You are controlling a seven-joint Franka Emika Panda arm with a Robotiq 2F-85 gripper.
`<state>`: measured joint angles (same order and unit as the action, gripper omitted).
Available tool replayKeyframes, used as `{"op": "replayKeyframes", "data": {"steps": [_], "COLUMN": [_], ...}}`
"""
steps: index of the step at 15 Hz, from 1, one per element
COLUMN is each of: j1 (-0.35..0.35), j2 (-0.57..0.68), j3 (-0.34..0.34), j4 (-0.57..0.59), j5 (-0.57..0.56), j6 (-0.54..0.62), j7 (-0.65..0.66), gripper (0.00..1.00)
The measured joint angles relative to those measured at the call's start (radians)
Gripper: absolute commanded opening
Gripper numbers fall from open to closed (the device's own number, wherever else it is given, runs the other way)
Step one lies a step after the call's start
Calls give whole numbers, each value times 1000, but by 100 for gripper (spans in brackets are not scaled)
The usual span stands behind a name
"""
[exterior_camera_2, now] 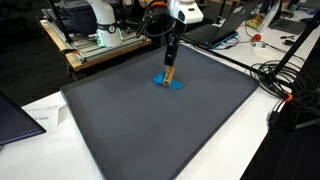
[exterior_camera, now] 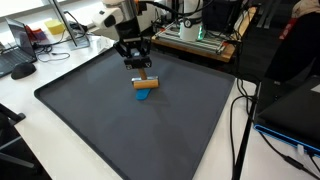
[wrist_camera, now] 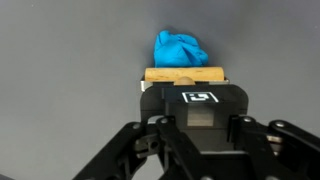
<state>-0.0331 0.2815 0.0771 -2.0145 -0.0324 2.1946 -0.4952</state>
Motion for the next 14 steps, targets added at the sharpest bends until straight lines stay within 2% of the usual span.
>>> {"op": "replayKeyframes", "data": {"steps": [9, 10, 14], "j1": [0, 0, -5], "j2": [-16, -18, -20], "j3": [-10, -11, -11], "j4": [-25, -26, -30], "j5": [0, 0, 7], "j6": [9, 9, 8], "j7": [-1, -3, -66], "gripper": [22, 47, 47]}}
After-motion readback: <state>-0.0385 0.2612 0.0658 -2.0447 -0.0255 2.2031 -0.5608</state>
